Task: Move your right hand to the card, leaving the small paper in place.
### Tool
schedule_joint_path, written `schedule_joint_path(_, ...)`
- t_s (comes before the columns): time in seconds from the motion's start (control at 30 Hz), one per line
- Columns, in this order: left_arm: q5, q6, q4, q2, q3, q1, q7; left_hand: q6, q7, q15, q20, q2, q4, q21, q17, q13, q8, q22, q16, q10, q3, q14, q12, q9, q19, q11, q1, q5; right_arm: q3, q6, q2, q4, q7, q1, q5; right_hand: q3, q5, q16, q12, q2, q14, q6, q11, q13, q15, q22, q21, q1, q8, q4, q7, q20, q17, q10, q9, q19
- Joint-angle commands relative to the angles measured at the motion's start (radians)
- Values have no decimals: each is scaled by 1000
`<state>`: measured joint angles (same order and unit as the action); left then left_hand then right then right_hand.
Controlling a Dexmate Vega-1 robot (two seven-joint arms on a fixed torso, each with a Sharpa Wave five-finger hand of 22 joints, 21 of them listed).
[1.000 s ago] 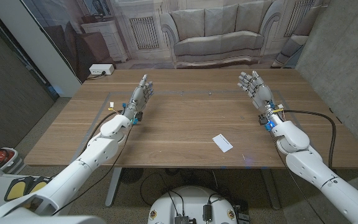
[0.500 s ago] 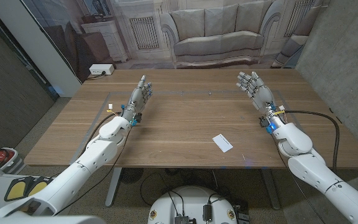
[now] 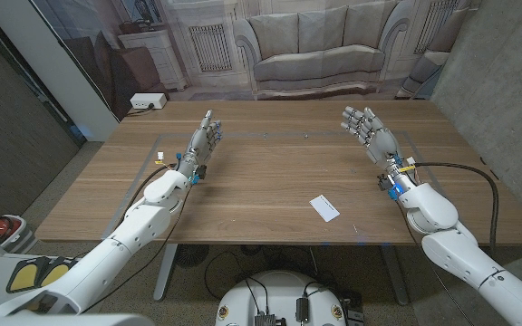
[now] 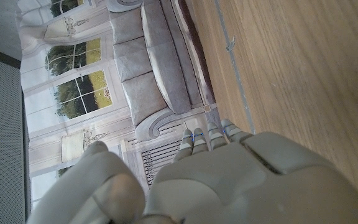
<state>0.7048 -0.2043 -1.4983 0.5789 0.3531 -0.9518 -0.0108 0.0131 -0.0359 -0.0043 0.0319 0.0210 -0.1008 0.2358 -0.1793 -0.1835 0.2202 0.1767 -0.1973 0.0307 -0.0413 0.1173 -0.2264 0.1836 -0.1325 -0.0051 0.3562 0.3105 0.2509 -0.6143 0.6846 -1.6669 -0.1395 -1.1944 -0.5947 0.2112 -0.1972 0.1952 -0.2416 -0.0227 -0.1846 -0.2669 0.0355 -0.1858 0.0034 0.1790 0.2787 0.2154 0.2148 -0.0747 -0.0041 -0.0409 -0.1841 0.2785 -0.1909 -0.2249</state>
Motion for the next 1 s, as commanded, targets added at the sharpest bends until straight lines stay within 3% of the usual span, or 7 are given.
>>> schedule_joint_path(0.03, -2, 10, -20, 9, -5, -11, 14, -9, -1, 1, 28, -3, 2, -3, -4, -5, -2, 4, 0, -2, 4, -8, 2, 4, 5, -2, 4, -2, -15, -56, 5, -25, 13, -36, 43, 1, -2, 3, -4, -1, -9, -11, -8, -2, -1, 6, -1, 3, -1, -6, 0, -15, -1, 10, 1, -11)
schedule_joint_path(0.6, 5, 37, -31, 16, -7, 0, 19, -14, 2, 0, 25, -5, 3, -6, -4, -5, -3, 4, 1, -7, 7, -12, 3, 4, 7, -1, 6, -4, -38, -102, 12, -23, 56, -61, 146, -1, -4, 4, -6, 1, -21, -22, -22, -2, -12, 5, -5, 2, 0, -8, -10, -14, -1, 22, 1, -18)
schedule_joint_path(0.77, 5, 41, -34, 18, -8, -1, 22, -14, 2, 1, 24, -5, 3, -7, -4, -5, -4, 4, 1, -8, 8, -13, 3, 4, 8, -1, 7, -4, -64, -88, 19, -66, 111, -93, 223, -1, -5, 5, -6, 1, -26, -25, -29, -2, -18, 5, -5, 2, 0, -9, -15, -17, -1, 24, 1, -23)
schedule_joint_path(1.0, 3, 40, -35, 17, -6, -1, 23, -16, 3, 1, 23, -6, 3, -8, -4, -5, -4, 4, 1, -8, 9, -14, 4, 4, 8, -2, 7, -5, -77, -93, 27, -78, 118, -111, 237, 0, -6, 4, -6, 2, -29, -28, -32, -2, -19, 5, -7, 6, 0, -13, -19, -18, -1, 28, 1, -24)
